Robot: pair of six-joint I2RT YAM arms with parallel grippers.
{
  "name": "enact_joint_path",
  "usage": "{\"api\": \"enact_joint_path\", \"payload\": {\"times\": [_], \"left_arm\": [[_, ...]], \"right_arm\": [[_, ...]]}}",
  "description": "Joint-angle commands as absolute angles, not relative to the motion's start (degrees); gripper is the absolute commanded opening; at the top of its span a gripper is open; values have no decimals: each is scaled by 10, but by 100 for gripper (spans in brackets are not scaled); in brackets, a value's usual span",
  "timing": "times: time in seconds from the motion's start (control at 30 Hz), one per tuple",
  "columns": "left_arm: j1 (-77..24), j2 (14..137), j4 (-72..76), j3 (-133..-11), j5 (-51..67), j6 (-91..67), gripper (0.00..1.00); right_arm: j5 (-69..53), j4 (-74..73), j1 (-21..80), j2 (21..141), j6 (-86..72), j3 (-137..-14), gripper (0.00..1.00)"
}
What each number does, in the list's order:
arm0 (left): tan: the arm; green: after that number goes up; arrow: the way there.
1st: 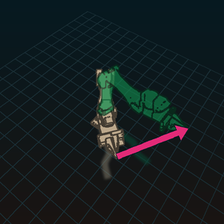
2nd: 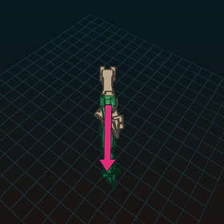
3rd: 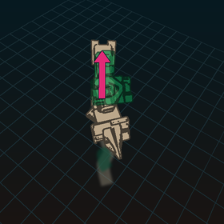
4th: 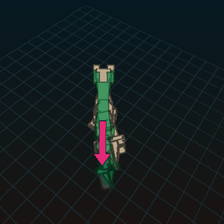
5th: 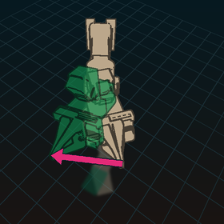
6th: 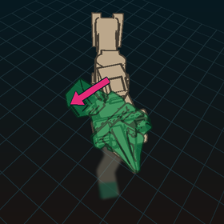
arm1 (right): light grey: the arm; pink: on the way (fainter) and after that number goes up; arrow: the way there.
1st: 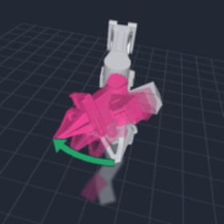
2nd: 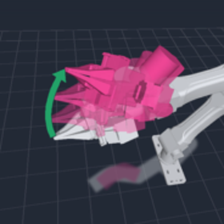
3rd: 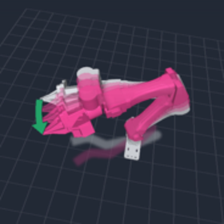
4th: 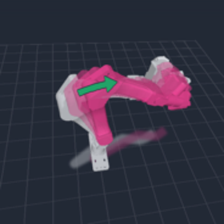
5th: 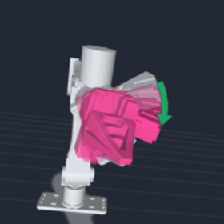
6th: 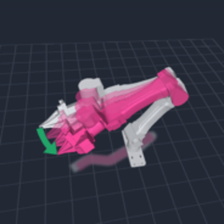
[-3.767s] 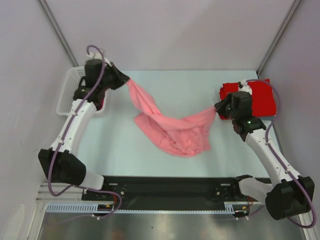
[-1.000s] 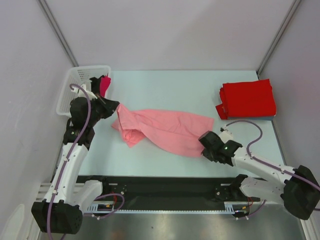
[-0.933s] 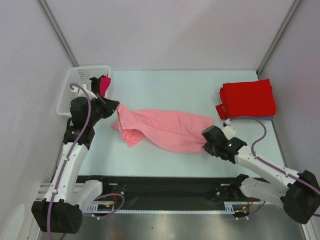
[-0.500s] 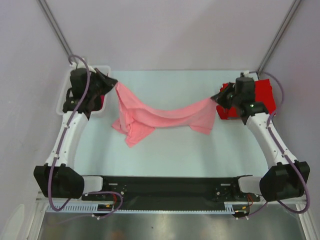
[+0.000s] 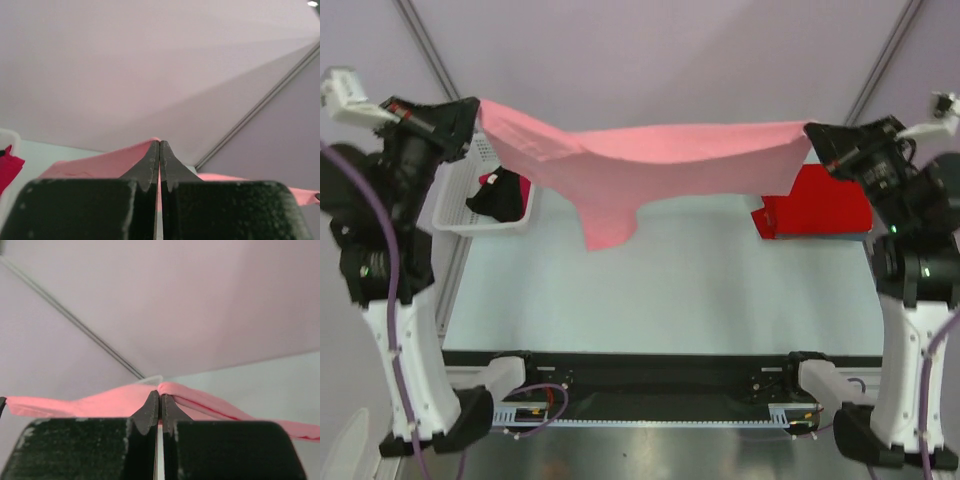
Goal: Fold and stack the t-shirts
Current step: Flatten the tshirt out
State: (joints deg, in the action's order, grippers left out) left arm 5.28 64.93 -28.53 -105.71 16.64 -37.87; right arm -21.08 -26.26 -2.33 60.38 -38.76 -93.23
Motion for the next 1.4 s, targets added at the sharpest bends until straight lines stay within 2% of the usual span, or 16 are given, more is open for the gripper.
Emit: {"api": "enact_joint_path", "payload": {"times": [0.0, 0.13, 0.33, 0.4, 0.57, 0.67, 0.77, 0.9, 0.97, 1.07, 1.1, 1.17, 1.27, 1.37], "left_arm": [[56, 567, -314, -1092, 145, -356, 0], [55, 539, -348, -1158, 116, -350, 0], [55, 595, -359, -1256, 130, -371, 0], [55, 627, -347, -1254, 143, -382, 0], [55, 688, -264, -1139, 176, -400, 0], [55, 714, -220, -1054, 178, -407, 0], [55, 758, -182, -1001, 165, -417, 0], [54, 859, -148, -1032, 199, -451, 0], [54, 933, -149, -1119, 216, -457, 0], [49, 1008, -191, -1314, 194, -452, 0], [49, 1061, -217, -1429, 190, -451, 0], [51, 1098, -211, -1510, 187, -462, 0], [57, 1079, -63, -1450, 226, -520, 0], [54, 1073, 48, -1392, 266, -541, 0]], "right_arm": [[-217, -243, -25, 504, -384, -940, 0], [-172, -252, -25, 455, -378, -965, 0], [-152, -283, -25, 468, -392, -1004, 0], [-142, -286, -24, 478, -401, -996, 0], [-140, -279, -25, 527, -453, -921, 0], [-163, -211, -25, 573, -483, -820, 0], [-179, -172, -25, 619, -499, -799, 0], [-206, -139, -30, 735, -498, -838, 0], [-224, -120, -34, 770, -498, -890, 0], [-237, -119, -49, 846, -513, -993, 0], [-251, -119, -52, 863, -525, -1018, 0], [-262, -116, -57, 910, -535, -1094, 0], [-278, -128, -66, 964, -535, -1190, 0], [-292, -126, -71, 1000, -536, -1215, 0]]}}
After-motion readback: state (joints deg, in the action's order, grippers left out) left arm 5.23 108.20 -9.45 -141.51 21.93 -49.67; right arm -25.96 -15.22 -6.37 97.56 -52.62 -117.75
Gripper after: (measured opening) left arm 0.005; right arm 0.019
